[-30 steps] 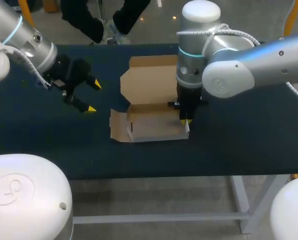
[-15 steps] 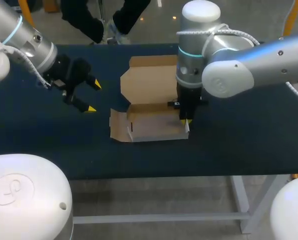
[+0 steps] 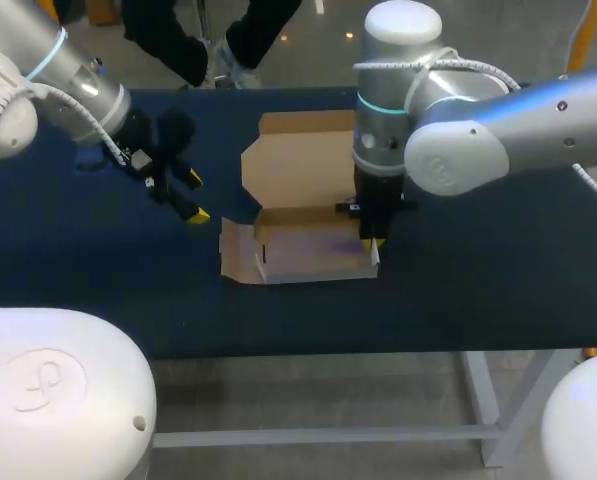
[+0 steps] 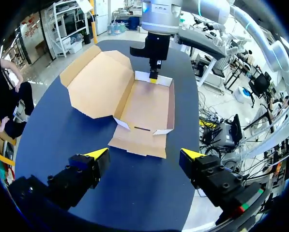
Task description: Assemble the packaging by folding the flat box into shape, placing the metal phone stand inside, and closing the box properly
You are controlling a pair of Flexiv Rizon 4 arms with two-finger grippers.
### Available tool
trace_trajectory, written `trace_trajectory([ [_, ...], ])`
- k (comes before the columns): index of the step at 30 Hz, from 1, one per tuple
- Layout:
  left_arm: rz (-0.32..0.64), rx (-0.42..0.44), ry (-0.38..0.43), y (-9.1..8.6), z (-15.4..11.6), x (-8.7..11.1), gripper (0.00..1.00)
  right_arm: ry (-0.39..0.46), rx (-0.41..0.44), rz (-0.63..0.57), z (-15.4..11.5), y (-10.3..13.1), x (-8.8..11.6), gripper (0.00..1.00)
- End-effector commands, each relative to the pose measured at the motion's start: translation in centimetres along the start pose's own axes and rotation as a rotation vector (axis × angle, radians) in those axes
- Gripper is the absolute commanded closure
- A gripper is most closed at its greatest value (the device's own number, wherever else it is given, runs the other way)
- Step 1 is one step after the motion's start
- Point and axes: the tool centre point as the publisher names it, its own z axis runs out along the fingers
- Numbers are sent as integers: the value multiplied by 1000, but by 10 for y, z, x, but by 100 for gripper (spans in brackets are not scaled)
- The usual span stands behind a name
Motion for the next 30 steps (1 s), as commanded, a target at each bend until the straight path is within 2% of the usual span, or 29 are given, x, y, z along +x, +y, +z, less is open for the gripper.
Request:
trace_trajectory([
  [1, -609, 105, 15, 8, 6, -2, 0, -2, 4, 0, -1, 1, 1, 100],
  [5, -750, 161, -28, 12, 10, 0, 0, -2, 4, 0, -1, 1, 1, 100],
  [9, -950, 211, 2, 16, 13, -3, 0, -2, 4, 0, -1, 1, 1, 100],
  [10, -1020, 200, 10, 18, 15, -5, 0, -2, 4, 0, -1, 1, 1, 100],
  [12, -1109, 115, -27, 18, 18, -10, 0, -2, 4, 0, -1, 1, 1, 100],
  [24, -1109, 115, -27, 18, 18, -10, 0, -2, 4, 0, -1, 1, 1, 100],
  [25, -1147, 125, -75, 17, 20, -12, 0, -2, 4, 0, -1, 1, 1, 100],
  [26, -1206, 140, -63, 16, 20, -15, 0, -2, 4, 0, -1, 1, 1, 100],
  [30, -1243, 198, 15, 23, 25, -18, 0, -2, 4, 0, -1, 1, 1, 100],
])
